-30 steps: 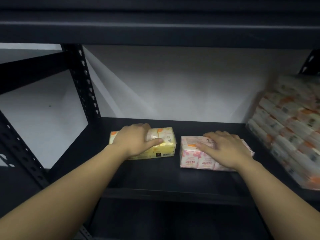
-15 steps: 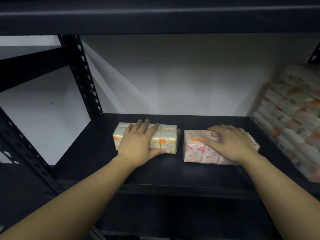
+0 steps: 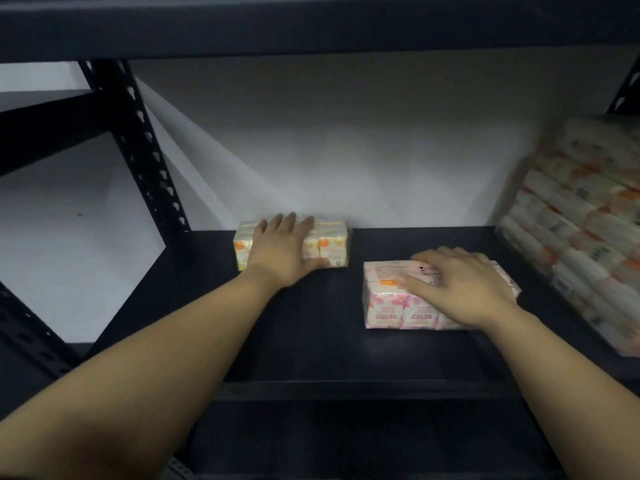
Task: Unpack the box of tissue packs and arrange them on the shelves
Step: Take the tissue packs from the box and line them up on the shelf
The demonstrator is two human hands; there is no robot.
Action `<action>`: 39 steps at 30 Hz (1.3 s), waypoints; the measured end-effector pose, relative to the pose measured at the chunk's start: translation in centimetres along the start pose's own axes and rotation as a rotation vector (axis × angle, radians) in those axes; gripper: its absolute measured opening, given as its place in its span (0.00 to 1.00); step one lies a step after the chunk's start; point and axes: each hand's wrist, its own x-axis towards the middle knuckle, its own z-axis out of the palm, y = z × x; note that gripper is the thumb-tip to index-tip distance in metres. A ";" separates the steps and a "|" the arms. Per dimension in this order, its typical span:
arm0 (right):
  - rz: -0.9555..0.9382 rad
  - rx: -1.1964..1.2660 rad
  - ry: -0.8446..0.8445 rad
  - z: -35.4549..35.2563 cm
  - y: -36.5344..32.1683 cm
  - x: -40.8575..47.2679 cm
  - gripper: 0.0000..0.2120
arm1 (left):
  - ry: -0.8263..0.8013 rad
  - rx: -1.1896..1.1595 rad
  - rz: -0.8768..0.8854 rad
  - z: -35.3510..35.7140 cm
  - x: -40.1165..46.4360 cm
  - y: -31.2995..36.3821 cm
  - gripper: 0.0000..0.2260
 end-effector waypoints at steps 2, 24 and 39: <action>0.002 0.004 0.011 0.1 0.0 0.0 0.42 | 0.002 0.000 0.002 0.3 1.5 -0.2 0.43; 0.016 0.295 0.113 -1.2 -0.5 -1.4 0.31 | -0.104 -0.697 0.185 -1.0 -2.6 6.8 0.36; 0.466 0.494 0.190 -1.8 4.9 -4.5 0.36 | -0.373 -1.041 -0.109 -3.5 -5.6 10.2 0.19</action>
